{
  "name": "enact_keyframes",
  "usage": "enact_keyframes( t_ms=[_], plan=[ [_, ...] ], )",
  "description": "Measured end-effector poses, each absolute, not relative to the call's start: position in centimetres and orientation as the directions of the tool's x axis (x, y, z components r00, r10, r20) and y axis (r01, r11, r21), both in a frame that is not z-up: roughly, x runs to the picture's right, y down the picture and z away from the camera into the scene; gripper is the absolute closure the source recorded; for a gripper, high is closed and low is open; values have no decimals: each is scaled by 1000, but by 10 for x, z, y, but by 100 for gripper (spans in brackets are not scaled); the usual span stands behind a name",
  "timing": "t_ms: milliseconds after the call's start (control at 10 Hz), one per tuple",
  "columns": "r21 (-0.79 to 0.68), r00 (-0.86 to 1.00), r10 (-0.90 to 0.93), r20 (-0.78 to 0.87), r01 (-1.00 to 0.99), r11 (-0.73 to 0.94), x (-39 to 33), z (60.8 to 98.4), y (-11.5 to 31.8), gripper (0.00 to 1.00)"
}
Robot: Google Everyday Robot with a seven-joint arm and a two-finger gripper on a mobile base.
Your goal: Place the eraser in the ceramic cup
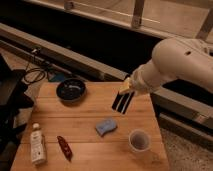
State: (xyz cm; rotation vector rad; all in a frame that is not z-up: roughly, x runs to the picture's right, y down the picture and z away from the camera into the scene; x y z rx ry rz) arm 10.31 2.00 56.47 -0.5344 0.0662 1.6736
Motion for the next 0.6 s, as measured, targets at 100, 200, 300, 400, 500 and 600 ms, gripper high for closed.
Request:
enact_keyframes(
  t_ms=[100, 200, 300, 400, 500, 600],
  plan=[
    [-251, -70, 923, -379, -952, -175, 110, 570, 26, 100],
    [-245, -60, 922, -383, -955, -164, 117, 580, 37, 100],
    [-246, -46, 919, -391, -957, -152, 123, 587, 47, 100],
    [-241, -40, 917, -398, -959, -147, 133, 593, 55, 100],
    [-230, -40, 913, -405, -962, -145, 145, 597, 63, 100],
    [-222, -31, 911, -412, -966, -133, 154, 601, 70, 100]
  ],
)
